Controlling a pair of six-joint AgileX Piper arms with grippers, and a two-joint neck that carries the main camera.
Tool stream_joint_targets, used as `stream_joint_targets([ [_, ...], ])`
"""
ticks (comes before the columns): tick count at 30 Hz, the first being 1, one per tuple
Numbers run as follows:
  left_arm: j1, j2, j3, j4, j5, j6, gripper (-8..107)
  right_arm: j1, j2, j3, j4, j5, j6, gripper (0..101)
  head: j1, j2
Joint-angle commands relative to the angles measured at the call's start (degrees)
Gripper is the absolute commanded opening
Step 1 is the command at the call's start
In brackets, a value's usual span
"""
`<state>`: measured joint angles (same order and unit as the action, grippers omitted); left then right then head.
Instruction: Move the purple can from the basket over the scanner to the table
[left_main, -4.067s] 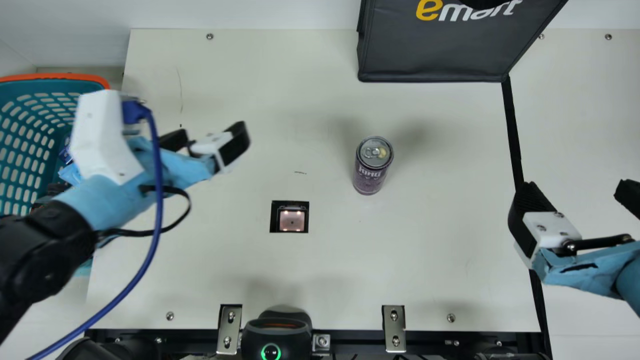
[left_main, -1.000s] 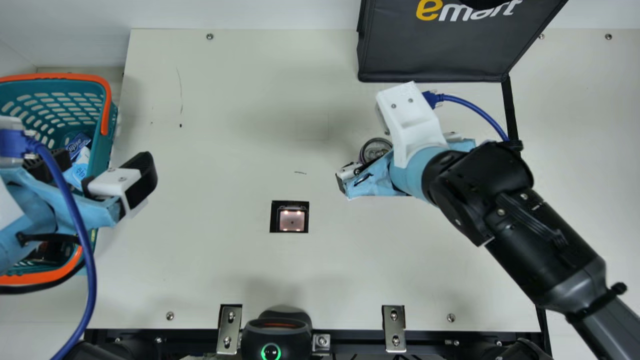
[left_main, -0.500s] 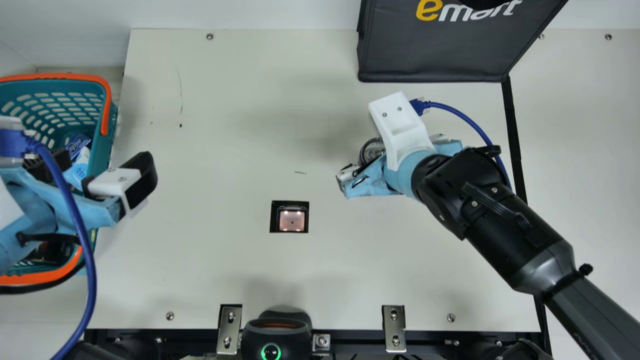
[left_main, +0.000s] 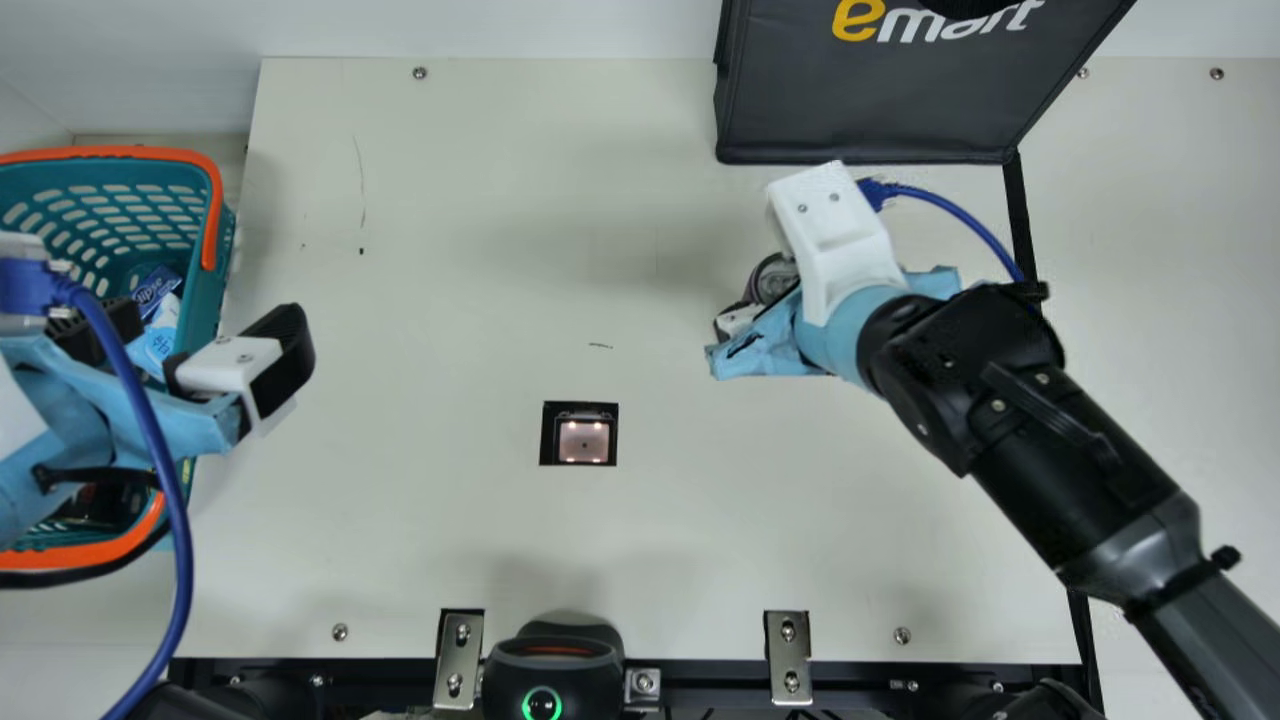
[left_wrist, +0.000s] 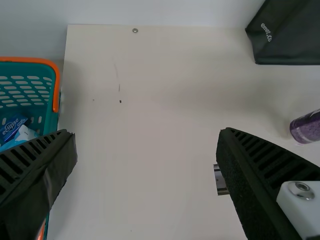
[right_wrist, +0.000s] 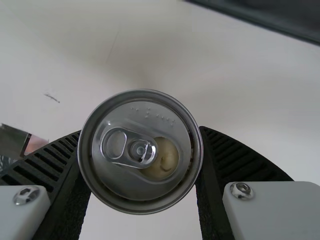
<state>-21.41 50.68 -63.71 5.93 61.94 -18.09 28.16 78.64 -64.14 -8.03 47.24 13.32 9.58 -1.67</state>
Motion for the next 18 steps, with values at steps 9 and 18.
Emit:
stream_joint_targets([
  [9,0.0,0.0,0.0,0.0,0.0,0.0,90,-8.9,-4.3,-4.2,1.2,5.5,-2.5,0,-1.7,-5.3],
  [18,0.0,0.0,0.0,0.0,0.0,0.0,90,-22.7,-7.7,-5.6,3.9,8.7,-7.3,0,-1.7,-17.3],
])
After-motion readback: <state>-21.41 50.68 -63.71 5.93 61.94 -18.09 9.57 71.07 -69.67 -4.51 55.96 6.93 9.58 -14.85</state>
